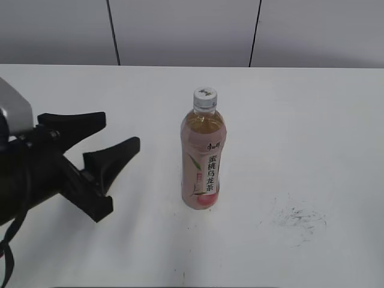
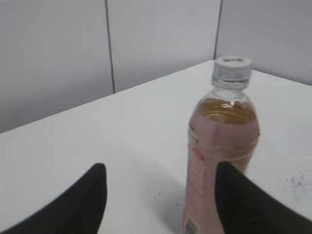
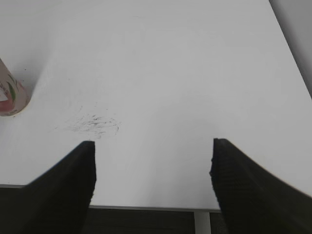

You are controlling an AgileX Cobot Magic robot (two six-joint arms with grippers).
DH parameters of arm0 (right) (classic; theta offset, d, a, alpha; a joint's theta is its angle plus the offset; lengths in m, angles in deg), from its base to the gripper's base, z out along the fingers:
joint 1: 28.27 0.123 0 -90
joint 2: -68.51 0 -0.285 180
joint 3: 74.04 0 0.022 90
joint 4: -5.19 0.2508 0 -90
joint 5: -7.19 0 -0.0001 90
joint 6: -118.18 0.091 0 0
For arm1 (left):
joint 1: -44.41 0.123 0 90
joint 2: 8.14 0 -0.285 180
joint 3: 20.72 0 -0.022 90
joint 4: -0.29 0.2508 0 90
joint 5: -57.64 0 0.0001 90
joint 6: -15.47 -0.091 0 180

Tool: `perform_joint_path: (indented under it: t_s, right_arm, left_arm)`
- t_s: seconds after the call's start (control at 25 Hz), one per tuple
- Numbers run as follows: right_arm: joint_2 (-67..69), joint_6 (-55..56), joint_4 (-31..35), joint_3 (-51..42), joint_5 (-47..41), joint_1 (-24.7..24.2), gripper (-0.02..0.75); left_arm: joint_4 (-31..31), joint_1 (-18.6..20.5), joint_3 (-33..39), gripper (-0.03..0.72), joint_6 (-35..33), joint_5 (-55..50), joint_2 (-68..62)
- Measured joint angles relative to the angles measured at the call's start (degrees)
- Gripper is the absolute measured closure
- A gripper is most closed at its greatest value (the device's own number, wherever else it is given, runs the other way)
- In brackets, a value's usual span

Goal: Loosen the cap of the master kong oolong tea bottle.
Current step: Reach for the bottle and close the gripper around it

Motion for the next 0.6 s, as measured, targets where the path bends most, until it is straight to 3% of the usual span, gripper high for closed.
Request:
perform_joint_path:
  t_s: [0.24, 0.6]
  right_arm:
    - [0.00, 0.00, 0.00, 0.00, 0.00, 0.00, 0.183]
    - [0.00, 0.00, 0.00, 0.00, 0.00, 0.00, 0.183]
  left_arm:
    - [4.86, 0.00, -0.05, 0.113, 0.04, 9.61, -14.76]
    - [11.28, 0.00, -7.96, 0.103, 1.72, 10.04, -26.20]
